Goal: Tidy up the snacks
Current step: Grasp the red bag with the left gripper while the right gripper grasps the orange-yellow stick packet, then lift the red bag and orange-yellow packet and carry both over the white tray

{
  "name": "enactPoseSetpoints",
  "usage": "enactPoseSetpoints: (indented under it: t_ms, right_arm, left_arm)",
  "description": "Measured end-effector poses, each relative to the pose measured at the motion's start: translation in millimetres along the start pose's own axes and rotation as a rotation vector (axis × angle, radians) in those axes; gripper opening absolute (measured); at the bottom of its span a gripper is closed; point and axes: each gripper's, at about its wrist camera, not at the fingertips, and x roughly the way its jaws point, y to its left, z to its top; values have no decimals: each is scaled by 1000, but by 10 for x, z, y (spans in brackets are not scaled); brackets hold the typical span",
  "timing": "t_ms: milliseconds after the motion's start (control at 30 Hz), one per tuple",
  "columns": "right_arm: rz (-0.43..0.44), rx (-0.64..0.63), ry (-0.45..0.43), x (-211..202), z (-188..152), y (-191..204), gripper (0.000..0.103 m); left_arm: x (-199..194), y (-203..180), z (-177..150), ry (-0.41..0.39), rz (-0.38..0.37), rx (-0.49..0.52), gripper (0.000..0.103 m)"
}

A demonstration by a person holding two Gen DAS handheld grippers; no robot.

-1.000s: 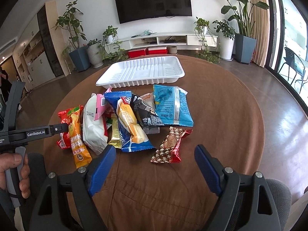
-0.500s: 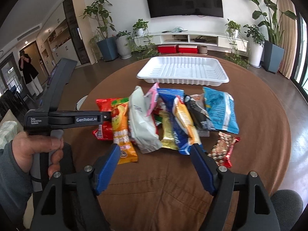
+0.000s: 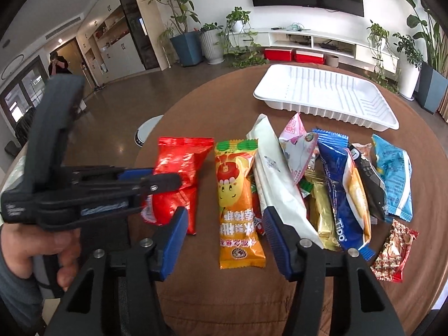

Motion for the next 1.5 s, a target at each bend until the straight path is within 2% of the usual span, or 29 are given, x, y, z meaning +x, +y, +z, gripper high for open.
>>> enactPoseSetpoints:
  t_ms: [267,367,567,633,667,767,1133,1500]
  right_arm:
    - [-6,-37,72,177,118,41,45]
    - [-10,-52,118,296,108,93,35]
    - [-55,-133,164,406,-13,176,32]
    - [-57,-142,162,419,-22,171,28]
    - [-48,-141,161,415,-28,165,22]
    - [-24,-136,154,370,-61,174,18]
    - [96,-17,50,-101,-118,76,17]
    - [158,116,-25,-467,-102,-322,17]
  left_arm:
    - [-141,66,-223,-8,-34,-9,25]
    - [-163,71,-256,-14,-33,-6,25]
    - [-121,-147,-333,-21,-25,3,25]
    - [-115,-164,-336,-23,-21,6,25]
    - [-116,-167,-338,-24,-20,6,25]
    - [-127,-170,-345,-24,-20,8,24]
    - [-255,-126,-387,-38,-77,-24,23]
    - [-441,-534,-307,-55,-199,41,23]
